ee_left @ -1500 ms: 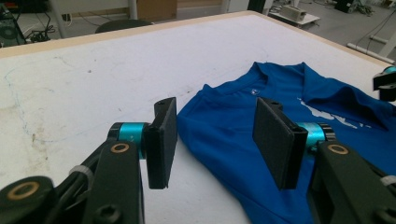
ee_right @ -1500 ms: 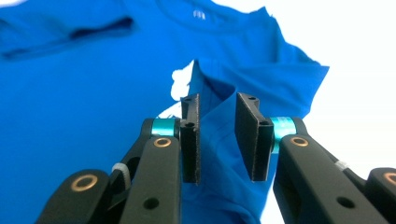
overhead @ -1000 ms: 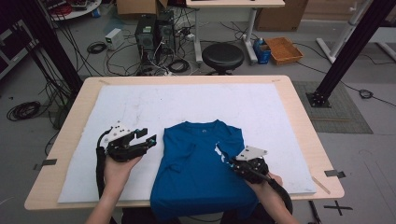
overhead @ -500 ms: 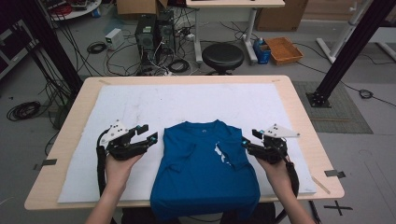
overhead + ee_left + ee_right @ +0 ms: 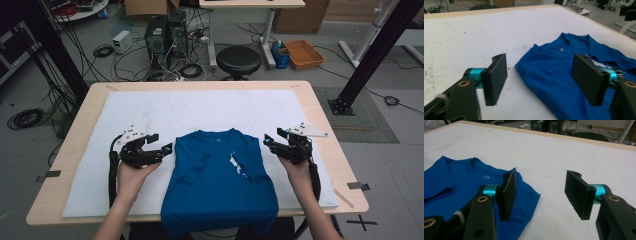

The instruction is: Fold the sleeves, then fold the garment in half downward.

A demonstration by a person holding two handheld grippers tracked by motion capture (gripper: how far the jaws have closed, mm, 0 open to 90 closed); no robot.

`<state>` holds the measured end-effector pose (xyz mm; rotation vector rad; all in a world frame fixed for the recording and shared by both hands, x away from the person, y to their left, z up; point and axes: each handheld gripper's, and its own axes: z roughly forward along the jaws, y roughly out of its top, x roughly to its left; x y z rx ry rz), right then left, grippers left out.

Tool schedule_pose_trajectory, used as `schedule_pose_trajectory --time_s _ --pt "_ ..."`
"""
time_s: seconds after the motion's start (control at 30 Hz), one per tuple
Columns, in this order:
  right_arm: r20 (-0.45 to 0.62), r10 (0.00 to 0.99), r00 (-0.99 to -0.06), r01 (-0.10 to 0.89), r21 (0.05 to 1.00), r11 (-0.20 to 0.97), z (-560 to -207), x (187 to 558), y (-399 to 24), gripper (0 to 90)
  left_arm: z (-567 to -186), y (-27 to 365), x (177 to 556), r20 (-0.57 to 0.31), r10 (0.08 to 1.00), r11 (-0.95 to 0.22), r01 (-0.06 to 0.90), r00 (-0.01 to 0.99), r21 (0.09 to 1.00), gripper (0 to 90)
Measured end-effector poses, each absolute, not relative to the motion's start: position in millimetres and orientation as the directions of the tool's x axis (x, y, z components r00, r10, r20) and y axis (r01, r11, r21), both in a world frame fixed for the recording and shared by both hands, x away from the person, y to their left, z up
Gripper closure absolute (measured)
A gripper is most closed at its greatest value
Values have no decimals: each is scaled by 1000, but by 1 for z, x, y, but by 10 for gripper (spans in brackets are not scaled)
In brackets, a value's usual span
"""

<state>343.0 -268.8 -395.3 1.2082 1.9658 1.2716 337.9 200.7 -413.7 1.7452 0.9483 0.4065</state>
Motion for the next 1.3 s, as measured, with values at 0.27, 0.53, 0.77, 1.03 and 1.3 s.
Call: schedule_pose_trajectory --time_s 0.27,0.53,0.77,1.03,1.3 --pt "50 862 -505 420 886 194 -396 344 -273 386 -411 194 340 -96 766 -170 345 635 923 270" --pt "84 858 -507 436 883 171 -395 342 -281 327 -409 194 336 -84 761 -177 331 643 927 270" --pt "77 858 -508 425 889 172 -394 340 -281 318 -406 196 334 -86 765 -167 326 638 930 270" --pt "77 860 -505 425 889 169 -394 341 -281 319 -406 195 333 -85 765 -174 333 638 927 270" --pt "76 861 -503 431 886 173 -395 344 -281 326 -408 193 334 -82 762 -186 339 643 922 270"
